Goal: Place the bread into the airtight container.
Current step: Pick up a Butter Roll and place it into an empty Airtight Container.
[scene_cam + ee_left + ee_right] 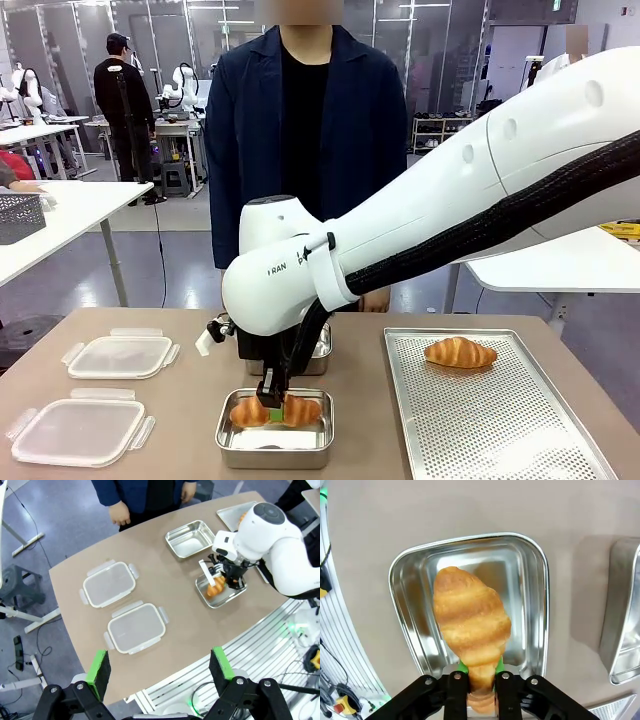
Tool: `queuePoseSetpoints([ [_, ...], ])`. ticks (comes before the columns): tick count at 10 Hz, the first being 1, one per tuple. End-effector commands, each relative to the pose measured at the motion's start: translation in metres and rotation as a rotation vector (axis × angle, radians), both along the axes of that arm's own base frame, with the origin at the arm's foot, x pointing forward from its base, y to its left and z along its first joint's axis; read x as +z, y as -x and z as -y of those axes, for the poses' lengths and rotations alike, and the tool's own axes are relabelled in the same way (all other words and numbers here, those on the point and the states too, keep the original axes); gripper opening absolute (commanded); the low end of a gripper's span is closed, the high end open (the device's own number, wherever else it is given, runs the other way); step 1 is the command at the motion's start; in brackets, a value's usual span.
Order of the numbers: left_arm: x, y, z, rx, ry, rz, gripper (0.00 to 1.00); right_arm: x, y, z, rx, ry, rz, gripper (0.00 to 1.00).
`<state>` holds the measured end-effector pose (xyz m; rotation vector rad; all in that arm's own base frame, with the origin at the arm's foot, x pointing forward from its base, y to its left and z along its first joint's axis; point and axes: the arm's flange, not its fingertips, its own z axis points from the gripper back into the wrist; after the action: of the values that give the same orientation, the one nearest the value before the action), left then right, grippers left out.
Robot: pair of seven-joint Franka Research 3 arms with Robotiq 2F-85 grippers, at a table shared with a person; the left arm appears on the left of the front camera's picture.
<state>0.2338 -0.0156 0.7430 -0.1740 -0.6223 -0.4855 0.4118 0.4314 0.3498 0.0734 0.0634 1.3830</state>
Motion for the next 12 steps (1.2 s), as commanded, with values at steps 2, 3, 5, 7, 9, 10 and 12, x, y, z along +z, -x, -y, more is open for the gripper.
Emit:
queuePoseSetpoints([
  [2,0.004,0.0,-0.001,0.001,-0.007,-0.004,1.0,0.002,0.004,-0.003,-0.032,-0.006,-0.008,1.0],
  [3,0.004,0.0,-0.001,0.001,-0.007,-0.004,1.0,0.003,0.005,-0.001,-0.032,-0.013,-0.007,0.63],
  [5,0.004,0.0,-0.001,0.001,-0.007,-0.004,1.0,0.007,0.007,0.006,-0.024,-0.032,-0.009,1.0],
  [7,0.004,0.0,-0.001,0.001,-0.007,-0.004,1.0,0.002,0.0,0.0,-0.009,-0.009,-0.005,1.0],
  [9,0.004,0.0,-0.001,0.001,-0.007,-0.004,1.0,0.002,0.0,0.0,-0.009,-0.009,-0.005,1.0],
  [10,0.004,0.0,-0.001,0.001,-0.007,-0.004,1.0,0.002,0.0,0.0,-0.009,-0.009,-0.005,1.0],
  [12,0.004,0.0,-0.001,0.001,-0.007,-0.004,1.0,0.002,0.0,0.0,-0.009,-0.009,-0.005,1.0],
])
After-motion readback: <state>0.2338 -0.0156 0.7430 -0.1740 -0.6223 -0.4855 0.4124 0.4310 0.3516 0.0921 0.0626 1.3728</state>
